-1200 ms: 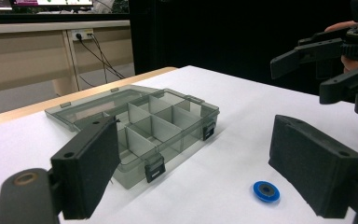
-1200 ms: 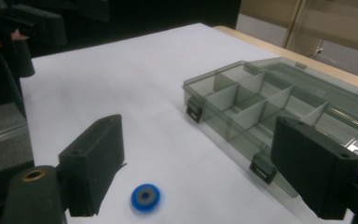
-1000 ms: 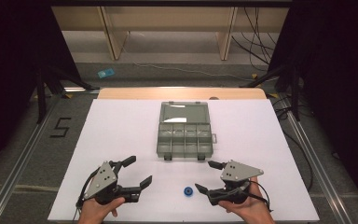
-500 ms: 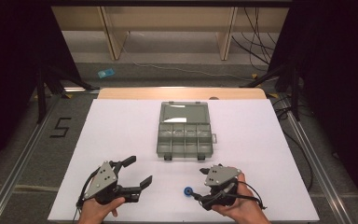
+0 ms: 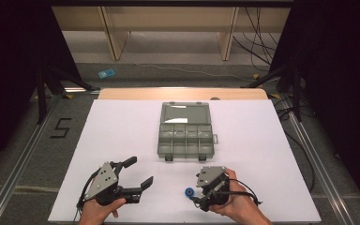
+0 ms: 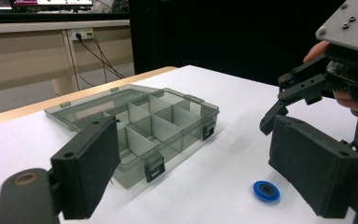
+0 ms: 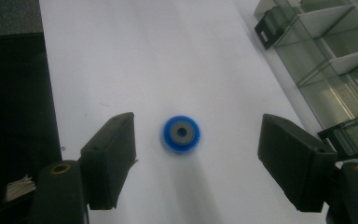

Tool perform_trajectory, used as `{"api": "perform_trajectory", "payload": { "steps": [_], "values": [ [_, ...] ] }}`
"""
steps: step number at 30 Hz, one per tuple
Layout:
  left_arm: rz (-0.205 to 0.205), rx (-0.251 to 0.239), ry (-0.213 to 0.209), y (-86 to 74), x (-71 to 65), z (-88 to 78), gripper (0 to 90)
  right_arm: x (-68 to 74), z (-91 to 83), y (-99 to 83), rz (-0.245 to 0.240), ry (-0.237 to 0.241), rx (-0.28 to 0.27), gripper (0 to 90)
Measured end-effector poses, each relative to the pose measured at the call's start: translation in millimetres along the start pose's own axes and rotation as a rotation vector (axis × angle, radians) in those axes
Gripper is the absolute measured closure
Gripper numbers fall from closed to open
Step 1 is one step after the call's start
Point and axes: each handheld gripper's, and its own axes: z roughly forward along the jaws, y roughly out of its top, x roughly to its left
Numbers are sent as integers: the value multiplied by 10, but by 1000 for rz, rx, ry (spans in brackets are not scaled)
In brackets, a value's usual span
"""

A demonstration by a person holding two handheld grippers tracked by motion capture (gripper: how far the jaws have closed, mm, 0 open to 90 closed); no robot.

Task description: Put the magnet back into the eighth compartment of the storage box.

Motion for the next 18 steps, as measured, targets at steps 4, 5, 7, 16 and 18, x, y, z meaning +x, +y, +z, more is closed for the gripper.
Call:
{"api": "perform_trajectory", "payload": {
  "steps": [4,5,7,16,18],
  "values": [
    [1,-1,0,1,1,-1,159,-14,67,41,-29,31,40,303],
    [1,-1,0,1,0,-1,159,-7,88,49,-29,33,53,311],
    [0,0,1,0,0,0,159,-16,125,70,-47,41,76,334],
    [1,2,0,0,1,-1,159,-70,249,139,-65,89,165,391],
    [-4,3,2,-2,0,0,159,-69,283,147,-69,102,192,396]
  ]
}}
